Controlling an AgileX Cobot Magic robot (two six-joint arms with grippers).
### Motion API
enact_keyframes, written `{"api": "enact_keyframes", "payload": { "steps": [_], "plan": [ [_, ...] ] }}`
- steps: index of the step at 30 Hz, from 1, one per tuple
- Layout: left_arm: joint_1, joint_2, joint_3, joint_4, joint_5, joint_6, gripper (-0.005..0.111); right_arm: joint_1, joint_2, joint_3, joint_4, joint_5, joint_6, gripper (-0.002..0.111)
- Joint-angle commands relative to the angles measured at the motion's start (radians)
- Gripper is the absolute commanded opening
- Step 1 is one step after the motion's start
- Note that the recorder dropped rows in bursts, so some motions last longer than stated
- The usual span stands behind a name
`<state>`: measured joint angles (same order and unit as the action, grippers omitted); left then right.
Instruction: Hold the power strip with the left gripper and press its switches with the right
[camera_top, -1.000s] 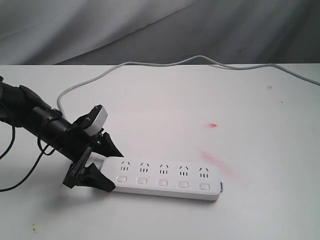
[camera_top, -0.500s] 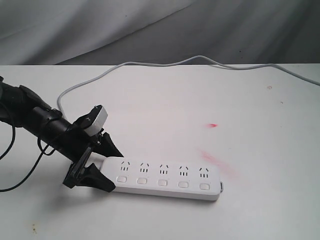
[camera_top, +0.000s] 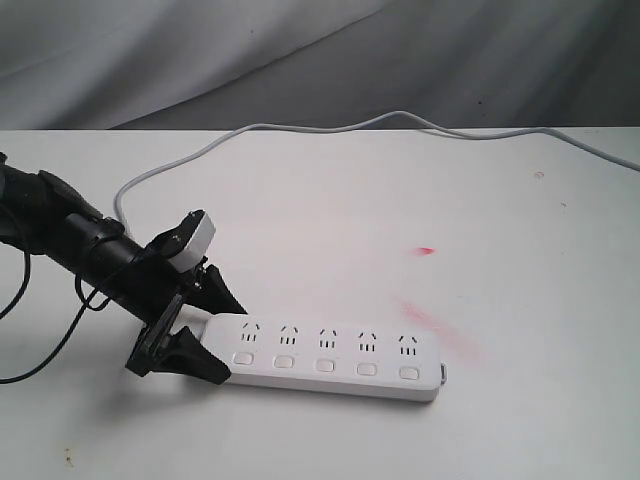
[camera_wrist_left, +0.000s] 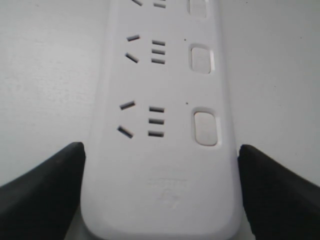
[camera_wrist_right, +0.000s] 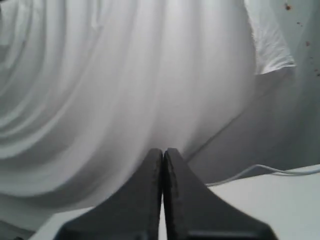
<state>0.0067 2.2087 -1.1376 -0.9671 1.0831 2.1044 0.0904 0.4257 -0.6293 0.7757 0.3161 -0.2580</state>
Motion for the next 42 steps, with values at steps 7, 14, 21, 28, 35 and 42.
{"api": "enact_keyframes", "payload": {
  "steps": [7, 14, 21, 28, 35, 42],
  "plan": [
    [0.000, 0.051, 0.021, 0.169, -0.189, -0.028, 0.058, -0.144, -0.002, 0.005, -0.363, 0.065, 0.155, 0.000],
    [0.000, 0.051, 0.021, 0.169, -0.189, -0.028, 0.058, -0.152, -0.002, 0.005, -0.370, 0.066, 0.264, 0.000],
    [0.000, 0.051, 0.021, 0.169, -0.189, -0.030, 0.058, -0.152, -0.002, 0.014, -0.586, 0.135, 0.258, 0.000],
    [0.000, 0.051, 0.021, 0.169, -0.189, -0.028, 0.058, -0.152, -0.002, 0.207, -0.650, -0.025, 0.258, 0.000],
    [0.000, 0.051, 0.021, 0.169, -0.187, -0.028, 0.058, -0.152, -0.004, 0.388, -0.650, -0.256, 0.240, 0.000],
    [0.000, 0.051, 0.021, 0.169, -0.187, -0.030, 0.058, -0.152, -0.133, 0.521, -0.636, -0.306, 0.242, 0.000]
  ]
}}
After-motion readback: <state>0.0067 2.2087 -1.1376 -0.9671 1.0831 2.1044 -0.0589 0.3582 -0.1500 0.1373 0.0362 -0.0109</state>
